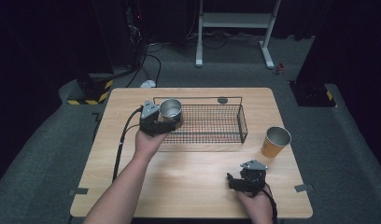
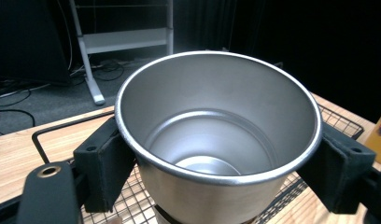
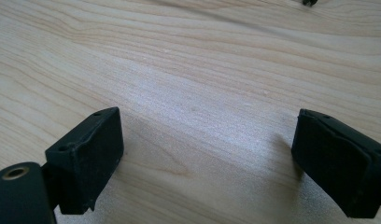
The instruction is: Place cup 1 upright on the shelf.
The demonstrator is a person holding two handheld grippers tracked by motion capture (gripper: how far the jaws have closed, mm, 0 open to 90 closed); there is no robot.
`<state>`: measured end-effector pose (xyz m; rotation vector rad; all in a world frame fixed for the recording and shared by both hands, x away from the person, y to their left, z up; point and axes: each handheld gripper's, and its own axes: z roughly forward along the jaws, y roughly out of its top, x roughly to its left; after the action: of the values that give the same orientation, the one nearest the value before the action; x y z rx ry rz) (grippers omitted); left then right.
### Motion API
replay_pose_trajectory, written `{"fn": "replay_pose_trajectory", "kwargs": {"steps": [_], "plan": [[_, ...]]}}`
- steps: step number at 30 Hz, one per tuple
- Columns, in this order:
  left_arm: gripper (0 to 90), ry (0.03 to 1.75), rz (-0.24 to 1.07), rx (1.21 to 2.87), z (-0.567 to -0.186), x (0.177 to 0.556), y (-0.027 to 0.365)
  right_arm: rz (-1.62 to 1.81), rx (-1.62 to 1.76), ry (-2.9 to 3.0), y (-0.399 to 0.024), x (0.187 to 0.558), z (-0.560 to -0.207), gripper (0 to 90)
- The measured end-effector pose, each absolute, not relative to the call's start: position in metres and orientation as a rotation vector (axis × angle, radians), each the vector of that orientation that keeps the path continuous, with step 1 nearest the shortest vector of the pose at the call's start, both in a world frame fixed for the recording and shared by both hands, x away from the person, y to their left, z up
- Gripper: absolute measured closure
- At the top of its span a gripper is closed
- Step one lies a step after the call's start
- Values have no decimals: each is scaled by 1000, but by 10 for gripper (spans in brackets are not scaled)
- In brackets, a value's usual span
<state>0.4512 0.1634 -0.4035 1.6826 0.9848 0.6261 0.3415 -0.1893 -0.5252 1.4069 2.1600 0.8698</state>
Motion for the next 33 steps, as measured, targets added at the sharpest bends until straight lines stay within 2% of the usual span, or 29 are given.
{"fn": "replay_pose_trajectory", "kwargs": {"steps": [33], "plan": [[188,1042,615,1716,-420,473,151,868,1404,2161,-189,342,-525,89]]}}
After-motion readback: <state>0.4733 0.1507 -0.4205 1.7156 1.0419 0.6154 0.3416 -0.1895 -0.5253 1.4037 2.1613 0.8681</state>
